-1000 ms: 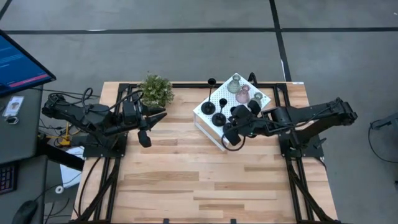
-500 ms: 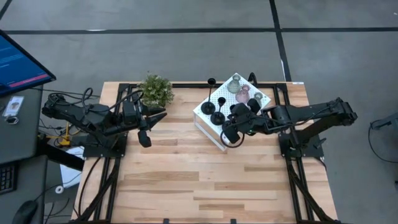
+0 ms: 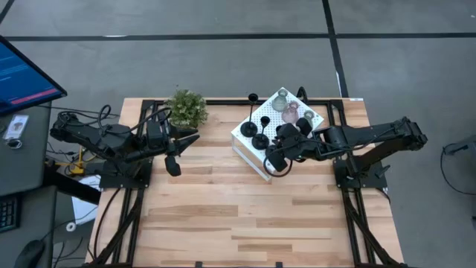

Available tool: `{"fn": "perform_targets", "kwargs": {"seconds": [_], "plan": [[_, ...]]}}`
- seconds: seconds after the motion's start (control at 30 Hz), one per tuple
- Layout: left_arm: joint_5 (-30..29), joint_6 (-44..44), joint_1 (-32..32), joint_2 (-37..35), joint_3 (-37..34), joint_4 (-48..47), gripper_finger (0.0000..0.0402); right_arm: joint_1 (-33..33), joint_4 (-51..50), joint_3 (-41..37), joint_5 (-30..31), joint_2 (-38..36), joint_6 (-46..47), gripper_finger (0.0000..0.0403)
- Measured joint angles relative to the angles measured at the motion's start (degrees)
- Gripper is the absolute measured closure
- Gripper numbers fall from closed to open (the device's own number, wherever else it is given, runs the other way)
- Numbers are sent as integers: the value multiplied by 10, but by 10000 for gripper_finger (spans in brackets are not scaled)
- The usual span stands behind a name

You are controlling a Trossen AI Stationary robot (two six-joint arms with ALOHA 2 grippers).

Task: Pick & Place candle stick holders
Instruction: Put the black candle holder on the shelf aligned with the other black candle holders, then return to Home Position

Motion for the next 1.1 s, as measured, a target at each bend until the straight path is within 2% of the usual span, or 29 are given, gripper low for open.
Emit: {"fn": "perform_targets", "kwargs": {"seconds": [0.27,0.53,0.63,0.77,1.1], "plan": [[0,0,0,0,0,0,330,2,-10,0,1,0,0,285],[0,-2,0,0,0,0,330,16,-8,0,0,0,1,168],[0,-2,0,0,0,1,330,25,-5,0,-1,-3,2,135],[0,-2,0,0,0,4,330,36,0,0,1,-16,2,118],[0,-2,0,0,0,11,330,45,-1,0,1,-60,11,117]]}}
